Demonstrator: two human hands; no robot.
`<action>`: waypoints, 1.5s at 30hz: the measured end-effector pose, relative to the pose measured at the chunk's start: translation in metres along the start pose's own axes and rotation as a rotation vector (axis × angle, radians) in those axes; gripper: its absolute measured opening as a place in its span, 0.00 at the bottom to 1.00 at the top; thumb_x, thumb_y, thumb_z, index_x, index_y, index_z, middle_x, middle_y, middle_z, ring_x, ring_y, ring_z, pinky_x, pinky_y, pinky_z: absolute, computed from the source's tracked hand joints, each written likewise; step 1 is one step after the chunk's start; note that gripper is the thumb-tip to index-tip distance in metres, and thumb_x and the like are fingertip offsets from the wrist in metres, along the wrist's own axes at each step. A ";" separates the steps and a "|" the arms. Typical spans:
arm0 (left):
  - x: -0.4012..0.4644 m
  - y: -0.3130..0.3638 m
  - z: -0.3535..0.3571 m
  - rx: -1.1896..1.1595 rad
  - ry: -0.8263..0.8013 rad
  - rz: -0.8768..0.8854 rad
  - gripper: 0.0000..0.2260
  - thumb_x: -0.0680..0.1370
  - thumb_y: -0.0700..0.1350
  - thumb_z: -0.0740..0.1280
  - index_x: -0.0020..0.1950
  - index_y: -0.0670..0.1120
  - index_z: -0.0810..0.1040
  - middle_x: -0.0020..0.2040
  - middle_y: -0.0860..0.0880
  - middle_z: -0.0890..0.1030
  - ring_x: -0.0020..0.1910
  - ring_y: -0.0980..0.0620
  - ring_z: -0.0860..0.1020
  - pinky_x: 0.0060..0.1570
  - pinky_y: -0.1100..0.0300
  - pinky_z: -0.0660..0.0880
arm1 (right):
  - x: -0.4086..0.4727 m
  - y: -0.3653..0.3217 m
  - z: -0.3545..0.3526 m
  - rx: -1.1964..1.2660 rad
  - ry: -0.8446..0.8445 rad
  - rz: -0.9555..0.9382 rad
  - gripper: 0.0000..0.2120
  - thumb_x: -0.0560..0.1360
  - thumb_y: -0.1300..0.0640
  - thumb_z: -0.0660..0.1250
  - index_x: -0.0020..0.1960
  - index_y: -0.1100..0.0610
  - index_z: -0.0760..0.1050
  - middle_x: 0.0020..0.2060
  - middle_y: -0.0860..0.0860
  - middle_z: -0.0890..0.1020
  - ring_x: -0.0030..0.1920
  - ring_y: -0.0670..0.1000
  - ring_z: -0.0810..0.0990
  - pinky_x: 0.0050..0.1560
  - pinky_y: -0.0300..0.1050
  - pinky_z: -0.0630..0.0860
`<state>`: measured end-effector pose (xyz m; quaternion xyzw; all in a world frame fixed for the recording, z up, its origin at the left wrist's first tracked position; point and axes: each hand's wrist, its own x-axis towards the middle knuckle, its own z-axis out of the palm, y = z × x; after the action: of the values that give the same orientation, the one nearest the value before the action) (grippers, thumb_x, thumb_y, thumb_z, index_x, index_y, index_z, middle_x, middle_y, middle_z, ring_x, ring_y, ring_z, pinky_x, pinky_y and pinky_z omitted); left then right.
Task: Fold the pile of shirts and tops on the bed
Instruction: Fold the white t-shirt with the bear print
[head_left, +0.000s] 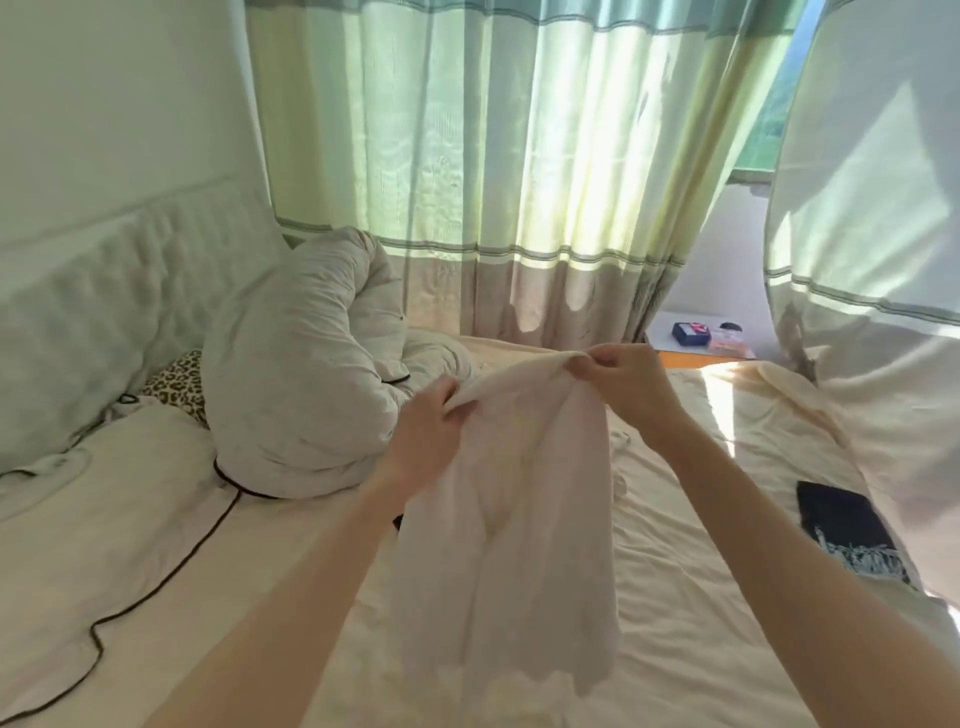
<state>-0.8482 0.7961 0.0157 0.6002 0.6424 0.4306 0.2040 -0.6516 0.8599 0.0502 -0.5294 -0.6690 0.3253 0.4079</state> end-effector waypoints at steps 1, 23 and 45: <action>-0.001 0.011 -0.015 0.015 0.030 0.048 0.02 0.77 0.38 0.65 0.46 0.43 0.77 0.38 0.51 0.79 0.38 0.52 0.74 0.35 0.68 0.64 | -0.007 -0.006 -0.011 0.052 -0.031 0.039 0.09 0.74 0.58 0.69 0.41 0.64 0.82 0.33 0.56 0.77 0.36 0.50 0.71 0.40 0.44 0.69; -0.040 0.118 -0.135 -0.462 -0.025 -0.114 0.11 0.81 0.44 0.60 0.44 0.44 0.80 0.40 0.46 0.81 0.39 0.51 0.78 0.43 0.60 0.74 | -0.103 -0.093 -0.035 -0.828 -0.196 -0.526 0.51 0.64 0.31 0.69 0.76 0.43 0.44 0.65 0.47 0.68 0.59 0.57 0.73 0.59 0.49 0.67; -0.077 0.124 -0.121 0.795 0.469 0.658 0.21 0.71 0.60 0.57 0.59 0.51 0.67 0.43 0.50 0.73 0.27 0.52 0.74 0.23 0.65 0.59 | -0.100 -0.143 -0.036 -0.237 0.176 -0.852 0.15 0.76 0.57 0.51 0.51 0.63 0.73 0.38 0.44 0.71 0.36 0.47 0.71 0.39 0.37 0.68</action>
<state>-0.8534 0.6747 0.1610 0.6879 0.5621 0.3184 -0.3308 -0.6726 0.7300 0.1703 -0.2755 -0.8227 0.0030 0.4973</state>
